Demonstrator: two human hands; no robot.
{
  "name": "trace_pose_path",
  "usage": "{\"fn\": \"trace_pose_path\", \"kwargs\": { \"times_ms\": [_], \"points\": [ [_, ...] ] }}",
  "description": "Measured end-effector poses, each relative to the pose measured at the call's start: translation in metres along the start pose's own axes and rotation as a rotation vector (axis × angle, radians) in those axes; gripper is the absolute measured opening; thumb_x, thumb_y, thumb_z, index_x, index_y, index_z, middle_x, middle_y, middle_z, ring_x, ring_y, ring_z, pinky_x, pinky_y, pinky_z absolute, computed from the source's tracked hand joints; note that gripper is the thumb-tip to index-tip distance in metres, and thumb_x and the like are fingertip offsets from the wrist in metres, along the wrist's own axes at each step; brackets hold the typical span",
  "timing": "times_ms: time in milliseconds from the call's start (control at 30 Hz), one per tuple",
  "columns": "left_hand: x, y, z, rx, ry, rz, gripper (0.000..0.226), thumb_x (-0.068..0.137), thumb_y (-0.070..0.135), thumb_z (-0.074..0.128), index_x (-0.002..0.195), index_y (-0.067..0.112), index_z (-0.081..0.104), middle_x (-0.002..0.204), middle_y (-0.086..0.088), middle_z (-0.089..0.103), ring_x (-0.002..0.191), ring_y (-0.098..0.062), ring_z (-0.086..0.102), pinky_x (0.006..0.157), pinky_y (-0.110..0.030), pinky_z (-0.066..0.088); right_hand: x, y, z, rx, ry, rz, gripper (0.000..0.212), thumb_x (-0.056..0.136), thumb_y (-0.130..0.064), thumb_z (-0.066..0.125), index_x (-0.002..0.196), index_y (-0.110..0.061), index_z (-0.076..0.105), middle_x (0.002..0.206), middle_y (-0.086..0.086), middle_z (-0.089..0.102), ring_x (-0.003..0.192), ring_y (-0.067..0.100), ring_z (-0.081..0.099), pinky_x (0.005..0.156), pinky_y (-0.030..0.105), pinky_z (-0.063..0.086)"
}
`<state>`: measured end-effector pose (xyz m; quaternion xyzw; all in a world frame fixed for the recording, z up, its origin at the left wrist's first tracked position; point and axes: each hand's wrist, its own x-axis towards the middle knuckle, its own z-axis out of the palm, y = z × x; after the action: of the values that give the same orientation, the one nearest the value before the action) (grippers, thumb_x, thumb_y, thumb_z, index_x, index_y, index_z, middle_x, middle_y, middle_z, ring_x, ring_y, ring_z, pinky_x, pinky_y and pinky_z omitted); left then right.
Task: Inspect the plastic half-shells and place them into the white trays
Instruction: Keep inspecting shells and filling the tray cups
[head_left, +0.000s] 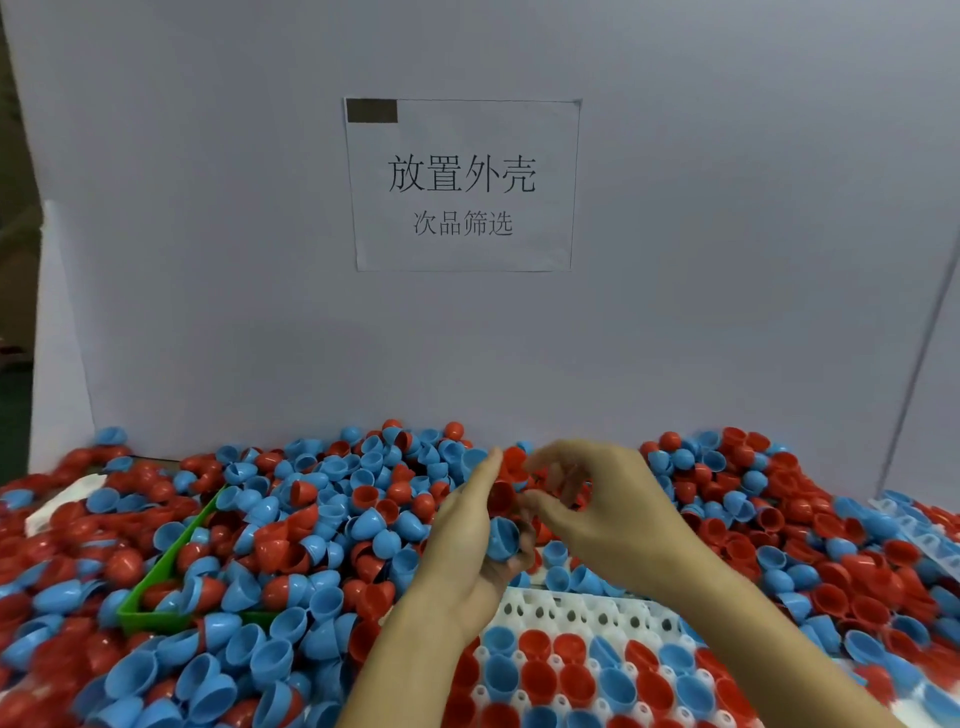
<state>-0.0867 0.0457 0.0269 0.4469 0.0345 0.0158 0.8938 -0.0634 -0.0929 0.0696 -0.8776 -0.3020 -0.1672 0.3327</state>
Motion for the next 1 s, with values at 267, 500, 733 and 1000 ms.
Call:
{"fn": "trace_pose_path", "kwargs": {
  "times_ms": [267,500,733,1000],
  "points": [
    [-0.003,-0.002,0.009,0.174,0.022,0.047,0.039,0.092,0.046,0.064,0.112,0.013,0.069,0.088,-0.008,0.07,0.06,-0.013,0.062,0.047,-0.025,0.047,-0.005,0.002,0.007,0.123,0.152,0.026,0.016,0.09,-0.018,0.071,0.093,-0.033,0.076,0.07,-0.011,0.068,0.069,0.005,0.063,0.063,0.014,0.052],
    [-0.001,0.001,0.004,0.196,0.086,0.119,0.028,0.098,0.038,0.056,0.095,0.014,0.07,0.064,-0.004,0.058,0.048,-0.013,0.049,0.041,-0.023,0.035,-0.01,0.01,-0.004,0.455,0.137,0.168,0.024,0.093,-0.014,0.067,0.085,-0.036,0.072,0.076,-0.007,0.073,0.072,0.014,0.069,0.066,0.02,0.058],
    [0.0,0.001,0.003,0.218,0.07,0.108,0.031,0.097,0.034,0.059,0.07,0.021,0.07,0.064,-0.002,0.056,0.048,-0.013,0.047,0.04,-0.022,0.033,-0.011,0.022,-0.016,0.514,0.061,0.286,0.021,0.092,-0.015,0.069,0.09,-0.034,0.077,0.069,-0.005,0.069,0.059,0.013,0.058,0.064,0.021,0.055],
    [0.0,0.002,0.001,0.209,0.061,0.112,0.04,0.098,0.031,0.057,0.061,0.025,0.072,0.065,-0.003,0.055,0.048,-0.013,0.046,0.038,-0.022,0.032,-0.017,0.059,-0.055,0.697,0.011,0.574,0.019,0.087,-0.003,0.069,0.09,-0.021,0.075,0.082,0.011,0.076,0.065,0.017,0.071,0.06,0.021,0.058]
  ]
}}
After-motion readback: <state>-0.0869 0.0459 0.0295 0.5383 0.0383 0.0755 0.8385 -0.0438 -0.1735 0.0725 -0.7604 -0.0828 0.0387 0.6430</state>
